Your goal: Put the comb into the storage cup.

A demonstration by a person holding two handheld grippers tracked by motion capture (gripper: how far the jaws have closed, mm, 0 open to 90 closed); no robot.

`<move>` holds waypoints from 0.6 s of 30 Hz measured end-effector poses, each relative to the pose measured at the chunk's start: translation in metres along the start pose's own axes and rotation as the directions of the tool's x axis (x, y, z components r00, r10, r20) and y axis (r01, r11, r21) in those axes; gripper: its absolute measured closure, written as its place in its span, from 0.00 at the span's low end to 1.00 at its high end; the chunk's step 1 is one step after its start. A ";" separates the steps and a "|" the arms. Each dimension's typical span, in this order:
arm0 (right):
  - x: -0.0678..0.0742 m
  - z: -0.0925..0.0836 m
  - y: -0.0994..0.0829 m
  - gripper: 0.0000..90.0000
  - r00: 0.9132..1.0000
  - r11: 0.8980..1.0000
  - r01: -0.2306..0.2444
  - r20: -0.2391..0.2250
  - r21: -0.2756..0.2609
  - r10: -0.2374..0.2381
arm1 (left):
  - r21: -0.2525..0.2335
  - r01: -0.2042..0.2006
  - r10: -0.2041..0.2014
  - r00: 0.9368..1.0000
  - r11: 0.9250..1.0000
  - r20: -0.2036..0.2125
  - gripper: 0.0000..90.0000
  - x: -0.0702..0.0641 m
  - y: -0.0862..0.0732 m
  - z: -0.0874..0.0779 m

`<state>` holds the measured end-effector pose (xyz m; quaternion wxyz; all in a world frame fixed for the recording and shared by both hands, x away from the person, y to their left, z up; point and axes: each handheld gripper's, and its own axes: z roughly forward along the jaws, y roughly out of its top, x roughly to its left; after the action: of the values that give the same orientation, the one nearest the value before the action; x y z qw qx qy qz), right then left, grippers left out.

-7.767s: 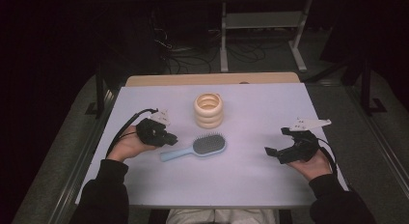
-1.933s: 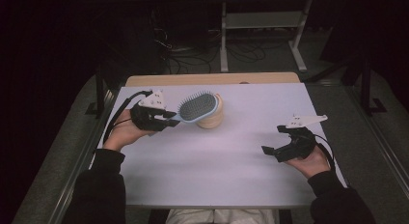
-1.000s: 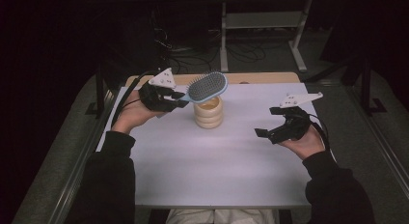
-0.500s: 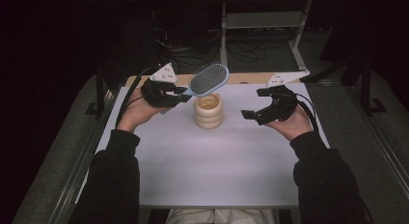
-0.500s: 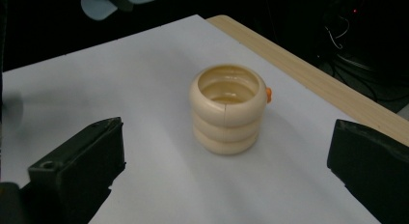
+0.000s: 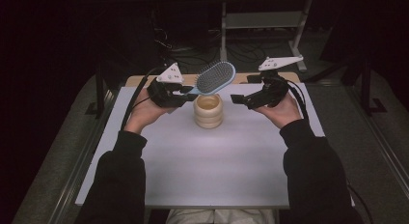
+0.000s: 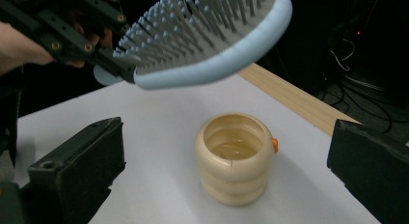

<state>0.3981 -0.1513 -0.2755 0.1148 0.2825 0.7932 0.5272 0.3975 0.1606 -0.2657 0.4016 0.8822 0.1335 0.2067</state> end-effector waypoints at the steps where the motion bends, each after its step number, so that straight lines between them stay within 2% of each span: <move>1: -0.001 0.001 0.001 0.00 1.000 1.000 -0.003 -0.004 -0.002 0.003 | -0.005 -0.002 0.002 1.000 1.000 -0.001 0.78 -0.001 0.001 0.001; 5: -0.004 0.007 0.005 0.00 1.000 1.000 -0.023 -0.015 -0.010 0.023 | -0.015 -0.005 0.005 1.000 1.000 -0.010 0.78 -0.002 0.001 0.002; 8: -0.005 0.012 0.008 0.00 0.997 0.997 -0.066 -0.049 -0.028 0.065 | -0.008 -0.008 0.008 1.000 1.000 -0.019 0.78 -0.001 0.000 0.005; 10: -0.006 0.016 0.009 0.00 0.990 0.992 -0.119 -0.086 -0.043 0.115 | -0.003 -0.010 0.010 1.000 1.000 -0.019 0.78 -0.002 0.000 0.008; 15: -0.007 0.025 0.011 0.00 0.982 0.984 -0.172 -0.083 -0.041 0.168 | -0.012 -0.013 0.013 1.000 1.000 -0.024 0.78 -0.004 0.000 0.013; 18: -0.010 0.028 0.011 0.00 0.971 0.972 -0.226 -0.099 -0.060 0.219 | -0.015 -0.013 0.013 1.000 1.000 -0.028 0.78 -0.005 0.001 0.016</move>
<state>0.4234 -0.1327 -0.2785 0.0285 0.3409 0.7418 0.5768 0.4008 0.1476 -0.2760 0.4050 0.8770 0.1317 0.2225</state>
